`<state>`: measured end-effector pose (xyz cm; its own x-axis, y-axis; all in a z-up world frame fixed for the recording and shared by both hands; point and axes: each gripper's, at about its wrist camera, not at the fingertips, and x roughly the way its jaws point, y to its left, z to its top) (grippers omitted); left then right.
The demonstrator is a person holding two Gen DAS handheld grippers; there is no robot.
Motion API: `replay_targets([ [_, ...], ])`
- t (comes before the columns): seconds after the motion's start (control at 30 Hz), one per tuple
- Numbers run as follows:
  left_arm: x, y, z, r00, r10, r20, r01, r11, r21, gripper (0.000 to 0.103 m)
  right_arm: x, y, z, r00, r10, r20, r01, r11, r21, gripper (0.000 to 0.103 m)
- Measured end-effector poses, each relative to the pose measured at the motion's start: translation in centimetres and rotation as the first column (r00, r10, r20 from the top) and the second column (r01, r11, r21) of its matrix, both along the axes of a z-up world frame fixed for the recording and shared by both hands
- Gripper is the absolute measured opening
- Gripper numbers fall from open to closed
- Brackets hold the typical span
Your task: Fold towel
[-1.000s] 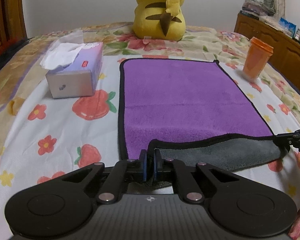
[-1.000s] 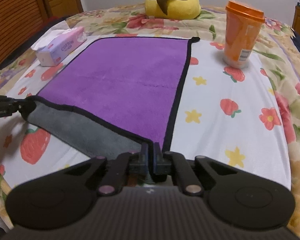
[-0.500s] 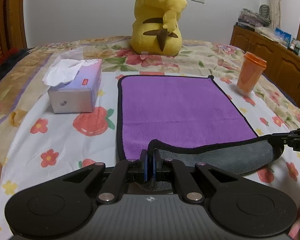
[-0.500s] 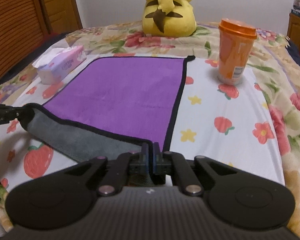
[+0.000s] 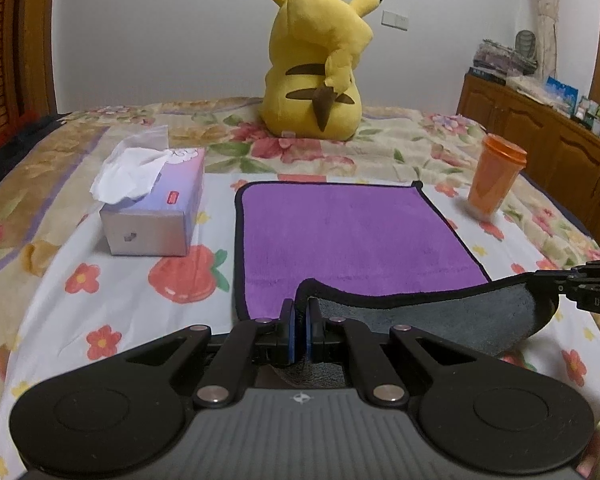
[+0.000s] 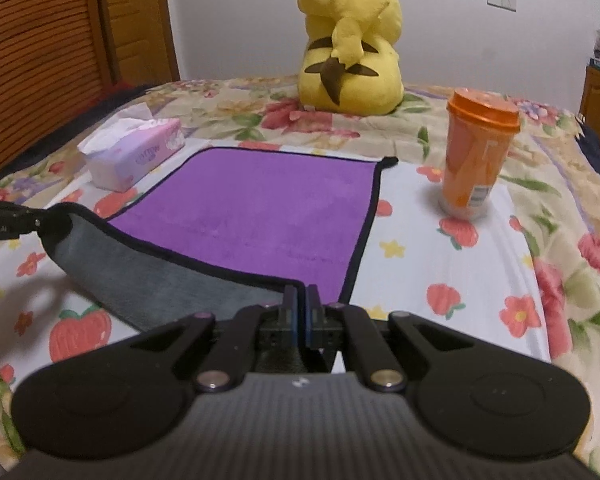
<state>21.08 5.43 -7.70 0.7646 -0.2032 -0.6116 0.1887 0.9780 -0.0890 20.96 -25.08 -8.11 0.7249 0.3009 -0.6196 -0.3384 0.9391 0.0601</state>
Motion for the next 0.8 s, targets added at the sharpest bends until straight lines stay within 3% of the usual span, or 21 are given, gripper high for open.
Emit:
replay_targets([
  [0.8, 3.4, 0.0, -0.8, 1.0, -0.011, 0.003, 0.011, 1.0, 0.011, 0.008, 2.4, 0.5, -1.1, 0.998, 0.041, 0.041, -0.039, 0.998, -0.051, 0.004],
])
